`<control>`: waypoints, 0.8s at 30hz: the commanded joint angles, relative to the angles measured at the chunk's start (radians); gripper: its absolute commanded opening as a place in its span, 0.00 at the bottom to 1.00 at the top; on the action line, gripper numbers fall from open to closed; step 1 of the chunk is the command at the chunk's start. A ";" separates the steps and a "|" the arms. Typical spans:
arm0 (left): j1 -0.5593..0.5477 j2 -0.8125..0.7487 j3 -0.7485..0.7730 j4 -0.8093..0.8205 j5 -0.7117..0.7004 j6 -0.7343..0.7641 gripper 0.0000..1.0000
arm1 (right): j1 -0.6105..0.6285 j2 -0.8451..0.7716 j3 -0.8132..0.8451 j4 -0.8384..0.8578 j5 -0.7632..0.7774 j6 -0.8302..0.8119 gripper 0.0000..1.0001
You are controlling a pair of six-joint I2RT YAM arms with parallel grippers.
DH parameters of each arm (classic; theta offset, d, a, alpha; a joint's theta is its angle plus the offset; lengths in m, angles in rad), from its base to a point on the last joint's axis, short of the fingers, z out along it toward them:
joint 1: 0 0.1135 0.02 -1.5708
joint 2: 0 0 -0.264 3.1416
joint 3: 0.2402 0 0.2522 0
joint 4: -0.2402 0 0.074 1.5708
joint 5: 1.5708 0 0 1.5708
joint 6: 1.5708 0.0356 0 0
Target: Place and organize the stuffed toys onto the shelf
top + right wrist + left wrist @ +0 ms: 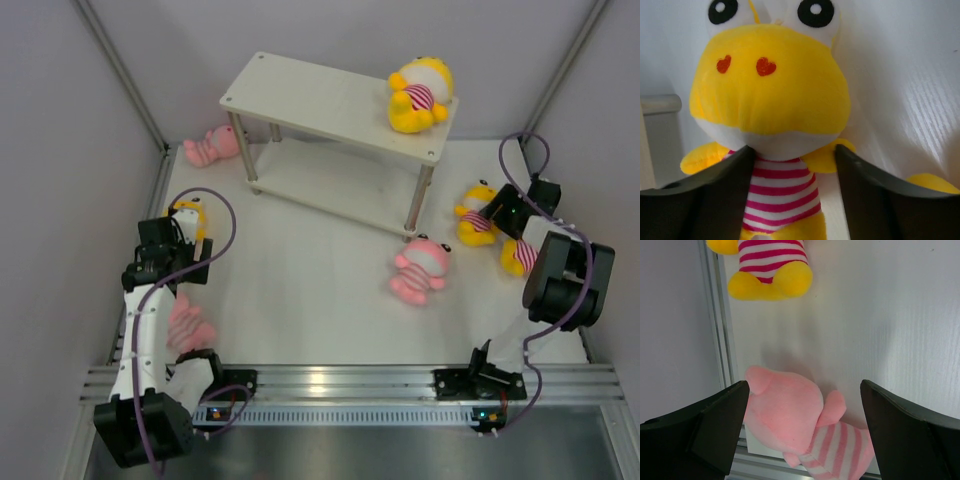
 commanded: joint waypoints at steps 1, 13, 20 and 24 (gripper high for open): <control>0.003 0.005 0.036 -0.002 0.009 0.004 0.99 | 0.012 0.052 0.031 0.038 -0.085 -0.007 0.65; 0.003 0.005 0.039 -0.002 -0.002 0.008 0.99 | 0.017 -0.256 0.037 0.038 0.018 0.054 0.00; 0.003 0.001 0.038 -0.002 0.004 0.007 0.99 | 0.045 -0.544 0.215 -0.107 0.166 0.034 0.00; 0.003 -0.001 0.038 -0.002 0.003 0.007 0.99 | 0.101 -0.613 0.391 -0.141 0.184 0.042 0.00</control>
